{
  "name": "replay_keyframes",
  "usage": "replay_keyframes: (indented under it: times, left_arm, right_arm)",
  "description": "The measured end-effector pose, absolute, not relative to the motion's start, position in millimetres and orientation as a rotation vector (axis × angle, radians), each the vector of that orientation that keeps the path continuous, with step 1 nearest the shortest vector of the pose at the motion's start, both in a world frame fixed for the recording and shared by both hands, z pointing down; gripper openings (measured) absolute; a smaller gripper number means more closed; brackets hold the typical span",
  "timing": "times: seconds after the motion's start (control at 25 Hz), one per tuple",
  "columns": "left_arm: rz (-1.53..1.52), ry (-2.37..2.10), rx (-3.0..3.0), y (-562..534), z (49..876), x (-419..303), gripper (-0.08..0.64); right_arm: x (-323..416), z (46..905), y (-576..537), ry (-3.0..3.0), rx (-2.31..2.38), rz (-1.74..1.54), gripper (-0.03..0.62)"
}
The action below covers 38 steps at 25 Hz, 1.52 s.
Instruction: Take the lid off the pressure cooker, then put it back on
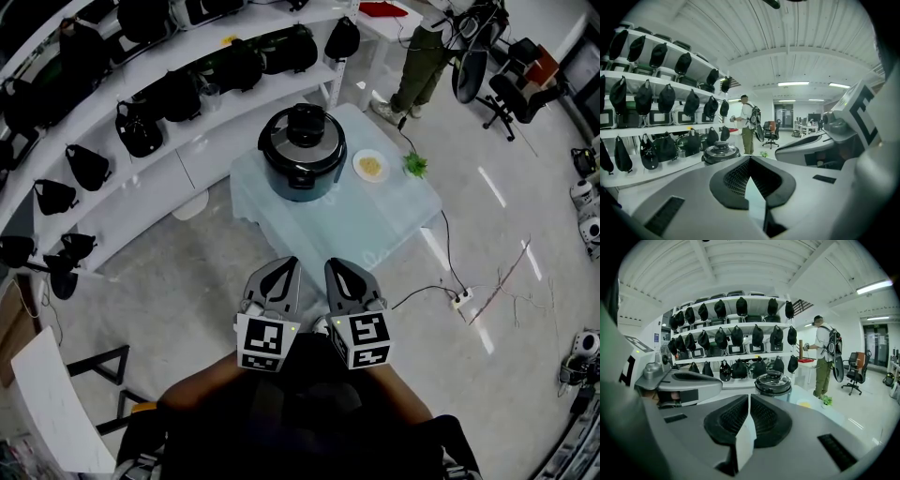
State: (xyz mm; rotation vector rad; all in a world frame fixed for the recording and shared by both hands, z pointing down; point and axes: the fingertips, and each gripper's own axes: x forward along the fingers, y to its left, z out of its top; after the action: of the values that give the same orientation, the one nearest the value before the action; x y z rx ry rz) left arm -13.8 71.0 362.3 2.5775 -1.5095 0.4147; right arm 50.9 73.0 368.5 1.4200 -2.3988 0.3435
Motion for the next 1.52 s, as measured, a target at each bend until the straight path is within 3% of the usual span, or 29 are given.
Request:
replay_keyframes:
  times: [1.52]
  left_arm:
    - [0.412,-1.520,2.573,85.7,361.5,-28.4,0.008]
  right_arm:
    - [31.3,367.8,87.9,-2.409,1.403,0.339,0.018]
